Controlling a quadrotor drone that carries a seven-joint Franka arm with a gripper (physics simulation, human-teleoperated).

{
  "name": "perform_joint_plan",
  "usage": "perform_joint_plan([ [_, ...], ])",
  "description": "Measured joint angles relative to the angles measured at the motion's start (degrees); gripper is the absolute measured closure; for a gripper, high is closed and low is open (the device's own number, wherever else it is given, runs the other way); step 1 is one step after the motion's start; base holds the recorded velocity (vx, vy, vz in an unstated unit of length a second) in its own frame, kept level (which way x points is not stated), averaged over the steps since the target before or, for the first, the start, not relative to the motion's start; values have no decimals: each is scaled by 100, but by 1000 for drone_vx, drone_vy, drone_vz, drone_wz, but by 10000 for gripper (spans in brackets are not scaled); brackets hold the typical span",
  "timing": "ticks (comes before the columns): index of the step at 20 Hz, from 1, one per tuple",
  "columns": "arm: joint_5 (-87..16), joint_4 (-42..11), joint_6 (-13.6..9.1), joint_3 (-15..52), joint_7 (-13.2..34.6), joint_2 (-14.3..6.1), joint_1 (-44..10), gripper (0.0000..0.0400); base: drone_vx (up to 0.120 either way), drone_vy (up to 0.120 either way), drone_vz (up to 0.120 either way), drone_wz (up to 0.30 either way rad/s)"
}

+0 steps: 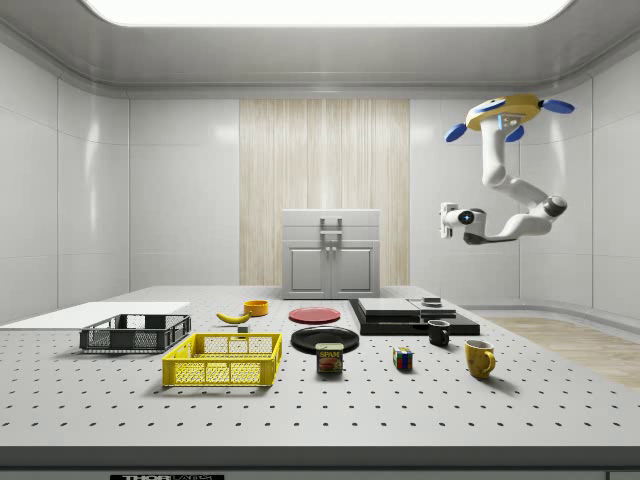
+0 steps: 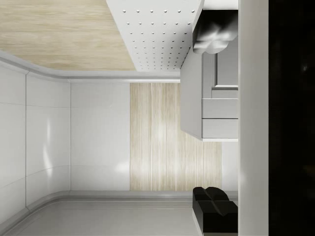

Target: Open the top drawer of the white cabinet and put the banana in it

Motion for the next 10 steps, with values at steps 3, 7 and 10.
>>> perform_joint_plan([
  [3, -53, -9, 72, -34, 44, -73, 82, 0, 120, -120, 0, 0],
  [7, -123, -22, 164, -77, 101, -167, 185, 0, 120, -120, 0, 0],
  [10, -174, -30, 229, -106, 144, -236, 258, 0, 120, -120, 0, 0],
])
